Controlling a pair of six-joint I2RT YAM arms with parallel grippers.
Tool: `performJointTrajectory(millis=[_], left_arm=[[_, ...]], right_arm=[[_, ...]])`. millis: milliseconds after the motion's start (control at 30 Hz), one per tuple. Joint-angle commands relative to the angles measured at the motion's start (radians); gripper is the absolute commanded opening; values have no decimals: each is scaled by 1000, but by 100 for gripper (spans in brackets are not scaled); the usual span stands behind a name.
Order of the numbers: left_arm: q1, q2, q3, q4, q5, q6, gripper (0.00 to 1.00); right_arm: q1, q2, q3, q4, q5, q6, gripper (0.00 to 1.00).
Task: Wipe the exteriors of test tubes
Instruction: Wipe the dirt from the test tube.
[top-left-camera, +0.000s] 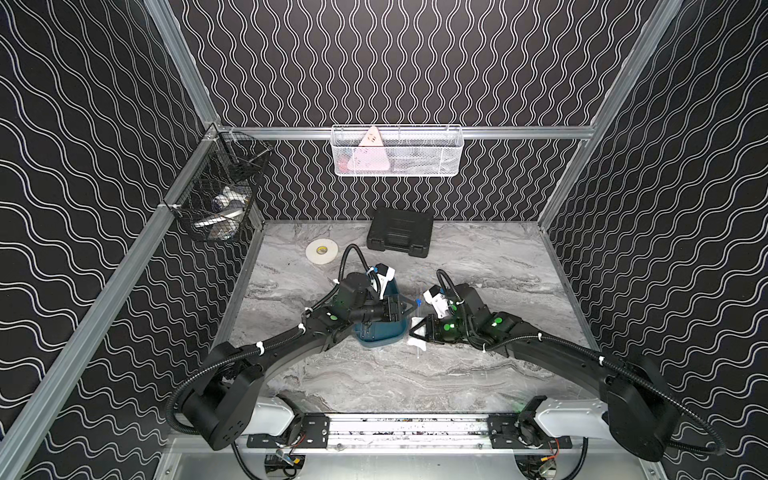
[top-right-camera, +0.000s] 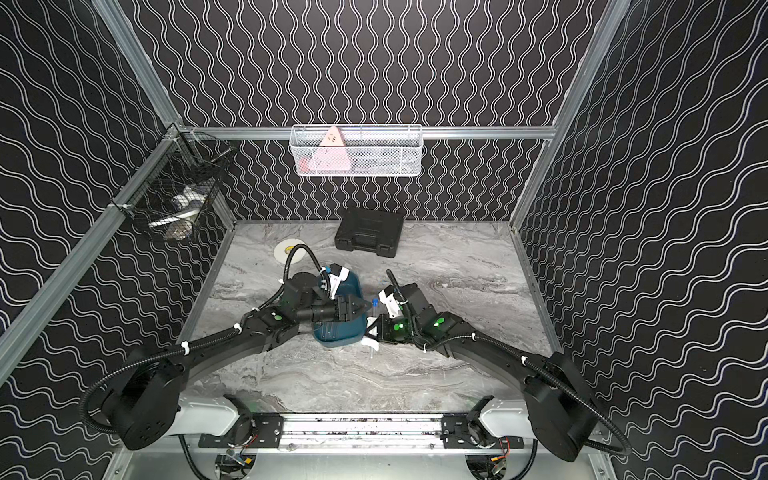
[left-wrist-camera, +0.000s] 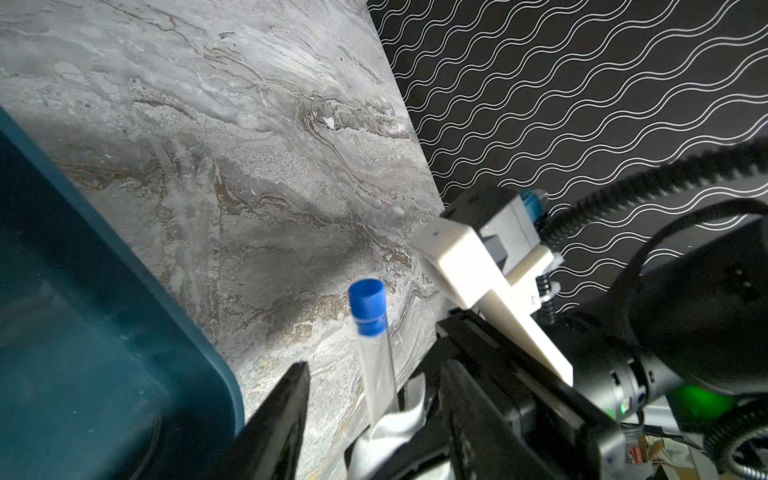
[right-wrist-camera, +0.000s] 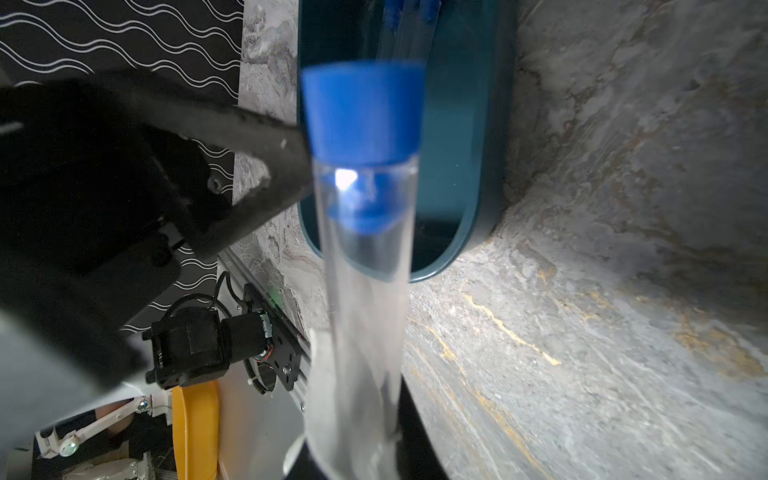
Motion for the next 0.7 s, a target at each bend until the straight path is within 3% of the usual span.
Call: performJointTrajectory(millis=[0,267,667], left_arm=[[5,16,18,11,18,33,55],[7,21,26,61,25,13,56],[7,-60,-6,-15,-20,36,57]], right_arm=[[30,11,14,37,29,6,15],[78,43,27,57,20,-8,15],[93,5,1,73,-11,-8,16]])
